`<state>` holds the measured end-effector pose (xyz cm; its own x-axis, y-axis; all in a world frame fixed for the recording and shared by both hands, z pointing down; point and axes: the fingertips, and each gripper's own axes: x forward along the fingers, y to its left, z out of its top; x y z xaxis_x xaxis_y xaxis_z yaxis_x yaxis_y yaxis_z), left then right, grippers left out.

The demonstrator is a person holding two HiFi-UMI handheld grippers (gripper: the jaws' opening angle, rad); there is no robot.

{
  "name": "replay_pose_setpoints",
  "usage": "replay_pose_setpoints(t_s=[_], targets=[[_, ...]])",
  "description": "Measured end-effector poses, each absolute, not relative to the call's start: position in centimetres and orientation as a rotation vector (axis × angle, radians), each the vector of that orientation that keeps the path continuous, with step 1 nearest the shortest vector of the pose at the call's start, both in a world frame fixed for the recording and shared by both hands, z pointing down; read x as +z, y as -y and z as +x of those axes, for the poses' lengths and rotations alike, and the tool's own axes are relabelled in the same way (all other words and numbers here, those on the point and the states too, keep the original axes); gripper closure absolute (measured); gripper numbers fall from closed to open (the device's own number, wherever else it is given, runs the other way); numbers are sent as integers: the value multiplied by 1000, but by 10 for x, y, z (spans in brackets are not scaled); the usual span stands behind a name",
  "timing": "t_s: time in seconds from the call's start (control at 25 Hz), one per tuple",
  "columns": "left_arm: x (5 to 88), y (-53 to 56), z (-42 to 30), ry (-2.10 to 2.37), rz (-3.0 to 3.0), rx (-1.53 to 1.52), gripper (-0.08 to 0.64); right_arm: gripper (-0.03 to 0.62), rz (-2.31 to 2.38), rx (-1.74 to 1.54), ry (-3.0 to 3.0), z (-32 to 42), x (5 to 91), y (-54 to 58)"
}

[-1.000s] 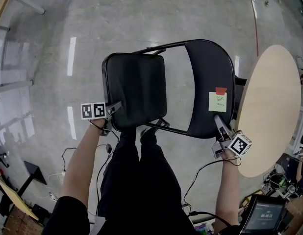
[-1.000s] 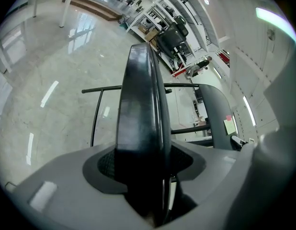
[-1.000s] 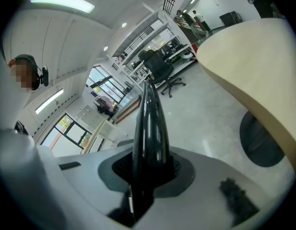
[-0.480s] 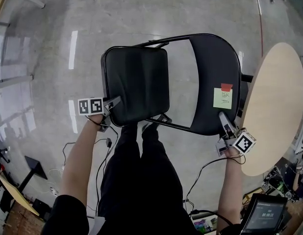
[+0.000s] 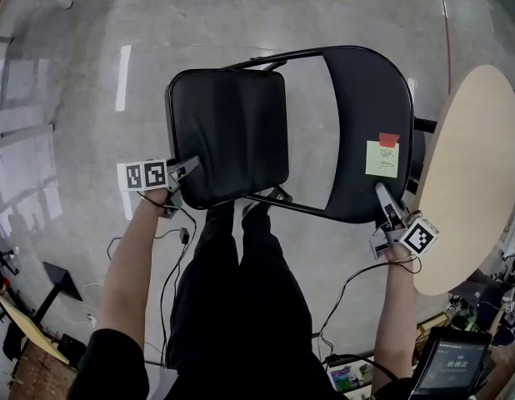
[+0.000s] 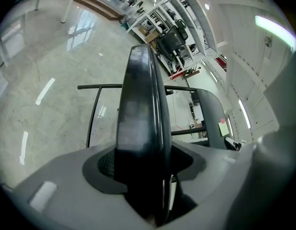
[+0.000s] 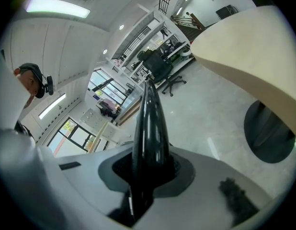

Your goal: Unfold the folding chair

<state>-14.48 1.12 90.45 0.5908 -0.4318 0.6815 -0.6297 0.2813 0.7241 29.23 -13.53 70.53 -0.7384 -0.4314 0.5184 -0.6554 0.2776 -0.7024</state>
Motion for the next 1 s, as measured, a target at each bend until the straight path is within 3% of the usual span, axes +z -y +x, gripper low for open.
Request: replay_pose_setpoints(t_s=[1.0], targets=[[919, -20, -154, 962, 1374, 108, 304, 532, 1004, 1539, 2399, 310, 728, 138]])
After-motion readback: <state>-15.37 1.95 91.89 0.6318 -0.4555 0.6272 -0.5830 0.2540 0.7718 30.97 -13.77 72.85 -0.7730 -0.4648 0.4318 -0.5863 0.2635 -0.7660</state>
